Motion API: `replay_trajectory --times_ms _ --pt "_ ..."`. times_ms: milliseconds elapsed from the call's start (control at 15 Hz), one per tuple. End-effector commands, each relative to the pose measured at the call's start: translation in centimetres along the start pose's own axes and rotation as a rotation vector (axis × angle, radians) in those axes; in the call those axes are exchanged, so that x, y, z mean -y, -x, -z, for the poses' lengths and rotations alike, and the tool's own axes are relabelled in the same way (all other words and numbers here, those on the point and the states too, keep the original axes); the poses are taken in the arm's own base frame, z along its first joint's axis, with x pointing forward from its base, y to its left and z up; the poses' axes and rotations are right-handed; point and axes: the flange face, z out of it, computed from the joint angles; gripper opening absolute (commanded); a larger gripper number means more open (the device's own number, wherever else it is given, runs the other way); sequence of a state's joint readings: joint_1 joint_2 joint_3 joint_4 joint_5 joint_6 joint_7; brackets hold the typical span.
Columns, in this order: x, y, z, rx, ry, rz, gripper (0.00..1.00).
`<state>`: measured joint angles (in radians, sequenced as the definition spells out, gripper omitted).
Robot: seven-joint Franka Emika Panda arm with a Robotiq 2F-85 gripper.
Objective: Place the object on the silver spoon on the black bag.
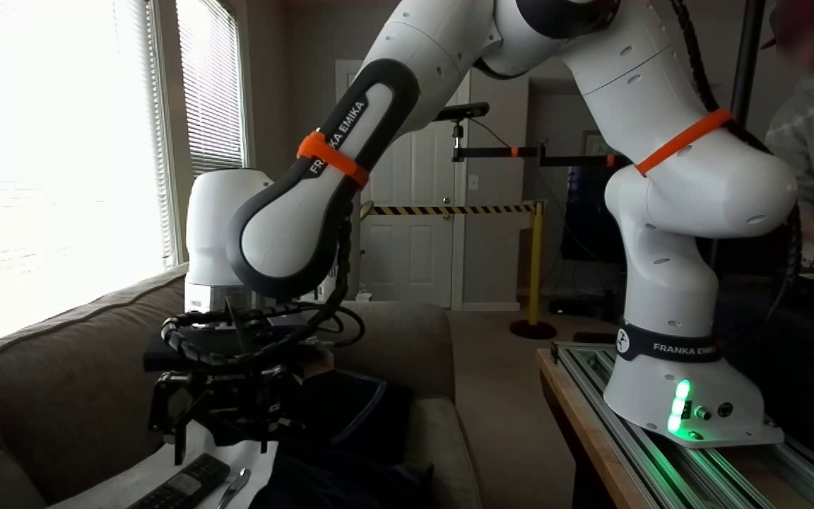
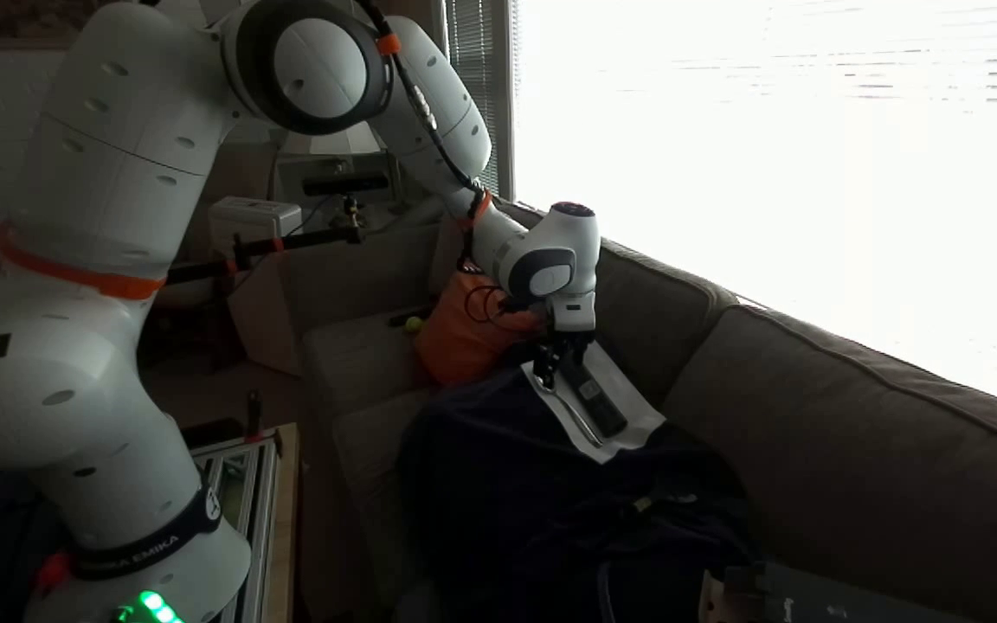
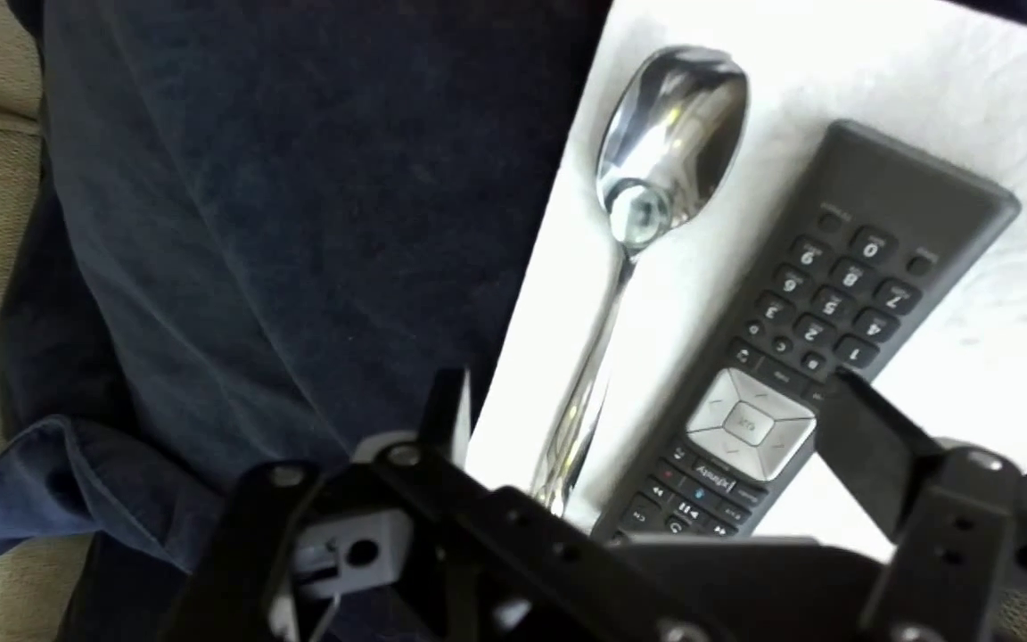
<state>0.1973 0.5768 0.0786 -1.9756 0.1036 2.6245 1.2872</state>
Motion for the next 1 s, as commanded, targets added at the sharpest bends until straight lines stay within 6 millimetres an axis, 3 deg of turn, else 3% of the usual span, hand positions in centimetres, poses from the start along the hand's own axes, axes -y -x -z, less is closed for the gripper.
replay_trajectory --times_ms 0,133,200,267,400,467,533,933 --pt "-0.1 -0.1 -1.1 0.027 -0.016 0.004 0.74" --pt "-0.2 -0.2 -1.6 0.026 -0.010 0.008 0.61" --pt "-0.3 -0.3 -1.9 0.024 -0.006 0.010 0.63" --pt "-0.4 -0.4 -2.2 0.024 -0.003 0.011 0.51" --pt "-0.4 -0.5 -2.6 0.025 0.002 0.010 0.54" --pt "-0.4 -0.5 -2.8 0.025 0.002 0.011 0.44" --pt "-0.4 -0.5 -3.0 0.025 0.001 0.013 0.51" --pt "-0.1 -0.6 -4.0 0.038 -0.003 0.013 0.51"
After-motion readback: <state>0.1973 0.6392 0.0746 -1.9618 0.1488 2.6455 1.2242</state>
